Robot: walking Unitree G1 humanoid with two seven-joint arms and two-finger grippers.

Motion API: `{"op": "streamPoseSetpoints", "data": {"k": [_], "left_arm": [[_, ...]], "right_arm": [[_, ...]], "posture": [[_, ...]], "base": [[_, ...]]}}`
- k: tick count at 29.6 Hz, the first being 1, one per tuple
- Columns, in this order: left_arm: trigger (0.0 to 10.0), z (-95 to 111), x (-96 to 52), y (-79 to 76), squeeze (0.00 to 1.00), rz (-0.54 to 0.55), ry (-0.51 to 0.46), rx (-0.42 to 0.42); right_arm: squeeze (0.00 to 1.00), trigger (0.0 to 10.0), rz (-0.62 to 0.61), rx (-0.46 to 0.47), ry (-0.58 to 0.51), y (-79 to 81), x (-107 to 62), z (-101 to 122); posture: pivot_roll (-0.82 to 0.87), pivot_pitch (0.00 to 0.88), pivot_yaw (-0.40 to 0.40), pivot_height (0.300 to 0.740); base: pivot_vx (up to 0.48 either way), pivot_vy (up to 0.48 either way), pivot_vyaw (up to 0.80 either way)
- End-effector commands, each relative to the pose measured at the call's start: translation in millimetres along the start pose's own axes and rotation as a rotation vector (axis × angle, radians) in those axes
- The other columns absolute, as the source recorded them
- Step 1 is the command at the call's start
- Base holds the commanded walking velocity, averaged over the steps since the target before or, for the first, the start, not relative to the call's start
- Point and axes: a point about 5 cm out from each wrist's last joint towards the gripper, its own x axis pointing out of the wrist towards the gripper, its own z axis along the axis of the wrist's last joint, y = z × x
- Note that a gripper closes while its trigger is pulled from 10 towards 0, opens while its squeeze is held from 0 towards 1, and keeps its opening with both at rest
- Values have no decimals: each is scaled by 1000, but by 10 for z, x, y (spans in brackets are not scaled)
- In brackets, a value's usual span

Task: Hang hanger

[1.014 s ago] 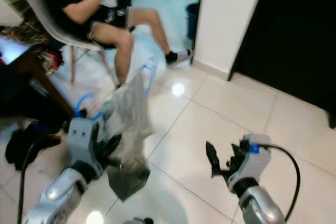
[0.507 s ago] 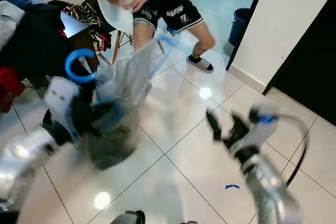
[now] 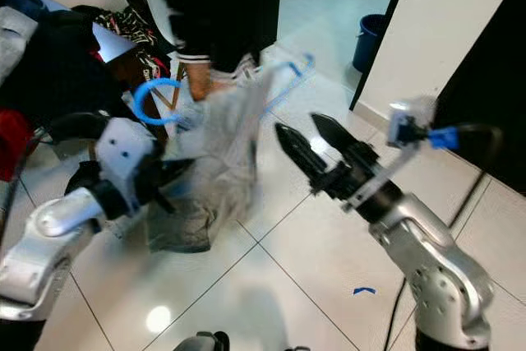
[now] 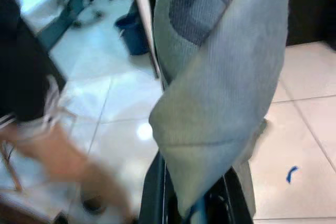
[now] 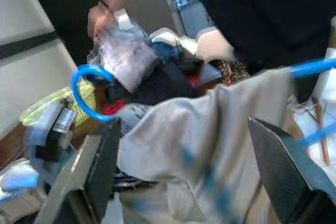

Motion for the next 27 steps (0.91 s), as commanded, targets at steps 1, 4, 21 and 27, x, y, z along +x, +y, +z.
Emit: {"op": "streamPoseSetpoints", "data": {"k": [1, 4, 21, 27], "left_arm": [[10000, 41, 12, -20, 0, -17, -13, 41], [10000, 73, 64, -37, 0, -18, -20, 102], [10000, 87, 239, -139, 0, 110, -39, 349], [10000, 60, 237, -134, 0, 129, -32, 393]], "right_arm": [[0, 10000, -6, -18, 33, 29, 13, -20], [1000, 10000, -66, -52, 110, 43, 145, -96], [0, 10000, -350, -6, 191, -157, 237, -129], [0, 10000, -263, 172, 48, -76, 278, 19]], "posture": [[68, 186, -56, 740], [67, 187, -55, 740], [55, 193, -45, 740], [54, 191, -46, 740]], "base": [[0, 0, 0], [0, 0, 0], [0, 0, 0], [0, 0, 0]]}}
